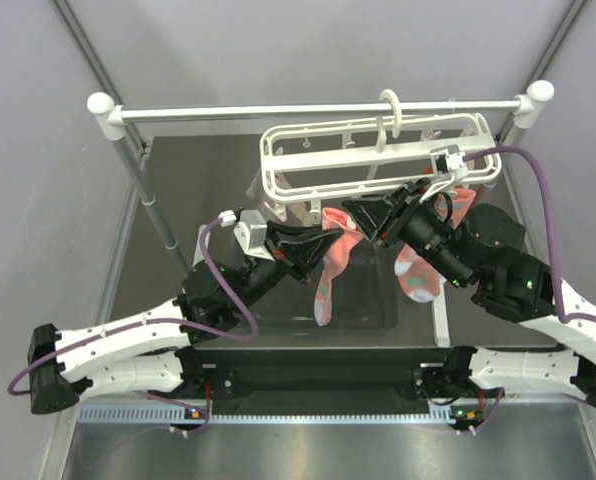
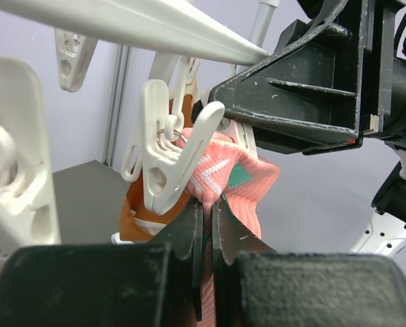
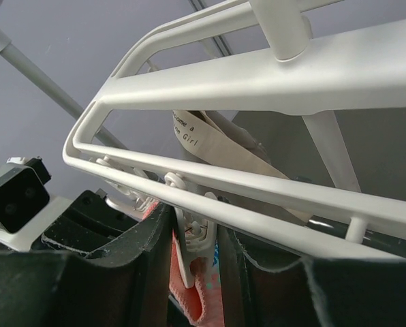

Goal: Clip the socks to the hanger
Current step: Clamp the sock onto the hanger, then reset both arms

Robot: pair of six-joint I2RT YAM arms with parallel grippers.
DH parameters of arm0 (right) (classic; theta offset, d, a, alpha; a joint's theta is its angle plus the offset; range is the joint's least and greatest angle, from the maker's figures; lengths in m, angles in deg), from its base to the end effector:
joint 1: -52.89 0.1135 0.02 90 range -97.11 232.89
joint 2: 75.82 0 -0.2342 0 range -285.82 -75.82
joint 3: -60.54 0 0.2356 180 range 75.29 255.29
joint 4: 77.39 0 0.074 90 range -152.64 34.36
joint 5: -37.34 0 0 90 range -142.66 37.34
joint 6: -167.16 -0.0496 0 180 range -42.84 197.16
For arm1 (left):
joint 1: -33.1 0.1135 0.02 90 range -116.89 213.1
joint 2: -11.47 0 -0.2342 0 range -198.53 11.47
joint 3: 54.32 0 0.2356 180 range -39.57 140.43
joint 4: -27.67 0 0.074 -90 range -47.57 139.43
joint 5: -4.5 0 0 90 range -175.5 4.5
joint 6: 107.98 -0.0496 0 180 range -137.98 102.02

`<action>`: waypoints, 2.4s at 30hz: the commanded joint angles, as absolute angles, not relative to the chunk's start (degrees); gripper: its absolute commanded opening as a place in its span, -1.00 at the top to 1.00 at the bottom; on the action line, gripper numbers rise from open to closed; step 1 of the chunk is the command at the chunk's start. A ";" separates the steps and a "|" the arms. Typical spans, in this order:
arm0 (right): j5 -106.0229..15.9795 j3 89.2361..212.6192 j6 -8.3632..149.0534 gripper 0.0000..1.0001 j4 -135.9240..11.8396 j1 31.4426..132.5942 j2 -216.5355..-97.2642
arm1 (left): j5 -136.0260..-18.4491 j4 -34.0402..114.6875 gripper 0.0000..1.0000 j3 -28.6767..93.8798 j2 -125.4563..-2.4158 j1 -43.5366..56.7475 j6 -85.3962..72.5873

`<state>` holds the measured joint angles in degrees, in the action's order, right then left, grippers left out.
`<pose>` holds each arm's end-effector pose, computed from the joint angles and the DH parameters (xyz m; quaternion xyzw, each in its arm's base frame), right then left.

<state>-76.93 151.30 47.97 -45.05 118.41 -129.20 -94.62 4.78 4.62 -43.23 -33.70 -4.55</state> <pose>0.0957 0.1611 0.4550 -0.0585 0.6757 0.4342 0.5929 0.0975 -0.2074 0.3781 0.1729 0.4950 -0.5163 0.6772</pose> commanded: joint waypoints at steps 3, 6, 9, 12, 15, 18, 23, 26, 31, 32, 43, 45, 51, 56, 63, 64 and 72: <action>-75.60 150.35 47.63 0.81 -45.50 118.72 -128.03 | -96.13 -0.99 1.00 6.13 -43.28 -33.87 -3.92; -75.60 150.18 47.80 0.66 -45.41 118.72 -127.76 | -95.96 -0.82 1.00 6.57 -43.46 -33.87 -3.57; -75.69 150.09 47.89 0.52 -45.41 118.72 -127.41 | -95.61 -0.11 1.00 7.10 -43.99 -33.87 -3.05; -75.86 150.18 47.98 0.46 -45.41 118.72 -127.32 | -95.69 -0.46 1.00 7.10 -44.25 -33.95 -1.82; -75.95 150.26 47.98 0.41 -45.50 118.72 -127.59 | -95.43 -1.08 1.00 7.10 -44.25 -33.87 -0.85; -75.78 150.26 47.98 0.33 -45.41 118.72 -127.68 | -95.08 -1.43 1.00 7.10 -44.25 -33.87 -0.06; -75.95 150.26 47.98 0.29 -45.41 118.72 -127.68 | -94.29 -2.04 1.00 7.19 -43.81 -33.87 1.17; -75.95 150.09 47.98 0.13 -45.76 118.72 -127.41 | -94.02 -2.66 1.00 7.54 -44.08 -33.87 1.70; -75.95 150.26 47.89 -0.04 -45.24 118.72 -126.89 | -93.76 -2.05 1.00 7.72 -44.69 -33.87 2.05; -75.95 150.26 47.89 -0.10 -45.24 118.72 -126.80 | -93.85 -1.96 1.00 7.63 -44.61 -33.87 2.23; -75.69 148.95 47.19 -0.90 -40.23 118.72 -122.41 | -99.11 7.78 -0.35 9.73 -43.38 -33.87 5.91; -75.60 147.29 47.19 -0.99 -38.30 118.81 -120.13 | -100.52 12.97 -0.51 10.79 -42.59 -33.87 6.89; -70.60 143.76 50.53 -0.99 -33.99 118.72 -114.59 | -100.80 18.86 -0.63 8.86 -39.25 -33.87 7.77; -65.60 138.94 51.32 -0.99 -30.65 118.72 -111.25 | -97.98 25.71 -0.63 8.68 -36.87 -33.87 8.47; -63.21 127.17 50.44 -0.99 -34.06 118.72 -107.99 | -94.64 35.39 -0.61 5.70 -33.45 -33.87 9.70; -62.86 125.58 50.18 -0.99 -35.47 118.72 -107.90 | -94.64 36.01 -0.59 4.04 -32.40 -33.95 10.31; -72.69 106.69 46.23 -0.99 -58.83 118.72 -112.90 | -100.35 31.91 -0.57 -13.69 -21.25 -33.87 17.60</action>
<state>-67.03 110.76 48.71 -44.92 118.41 -110.93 -98.06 36.17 -7.30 -25.76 -33.70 13.52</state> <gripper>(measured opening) 0.996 0.784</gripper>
